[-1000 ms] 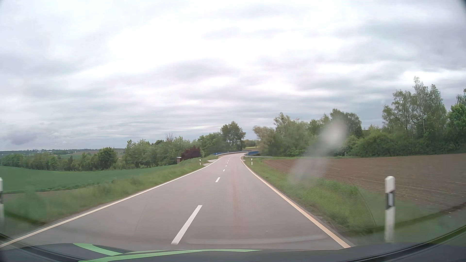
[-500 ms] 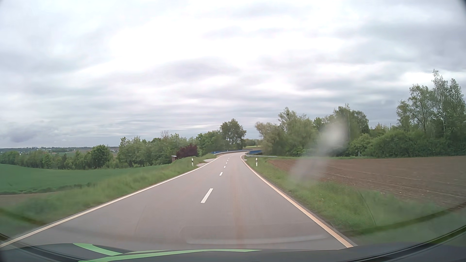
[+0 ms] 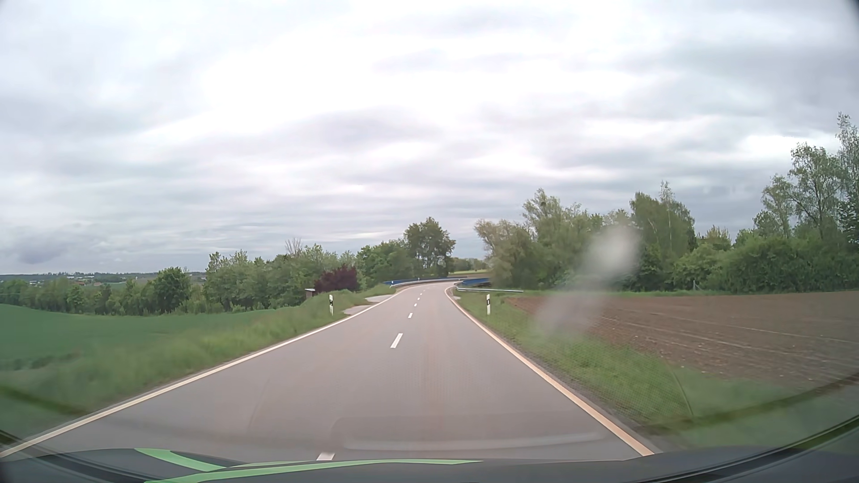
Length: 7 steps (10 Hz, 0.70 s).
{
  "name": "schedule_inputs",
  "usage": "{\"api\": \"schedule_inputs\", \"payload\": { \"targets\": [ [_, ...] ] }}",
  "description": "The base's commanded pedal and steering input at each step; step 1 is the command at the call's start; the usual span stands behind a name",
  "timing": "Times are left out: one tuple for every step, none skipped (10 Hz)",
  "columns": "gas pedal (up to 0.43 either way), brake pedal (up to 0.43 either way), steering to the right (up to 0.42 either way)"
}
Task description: Follow the waypoints while adhering to traffic rules and regulations
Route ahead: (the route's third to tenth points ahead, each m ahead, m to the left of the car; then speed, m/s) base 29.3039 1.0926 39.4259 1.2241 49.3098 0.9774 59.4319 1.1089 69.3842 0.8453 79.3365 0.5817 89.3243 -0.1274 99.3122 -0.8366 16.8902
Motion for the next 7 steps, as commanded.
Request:
{"api": "schedule_inputs", "payload": {
  "targets": [
    [0.268,0.0,0.0],
    [0.268,0.0,0.001],
    [0.268,0.0,0.004],
    [0.268,0.0,0.004],
    [0.268,0.0,0.004],
    [0.268,0.0,0.004],
    [0.268,0.0,0.004]
  ]
}}
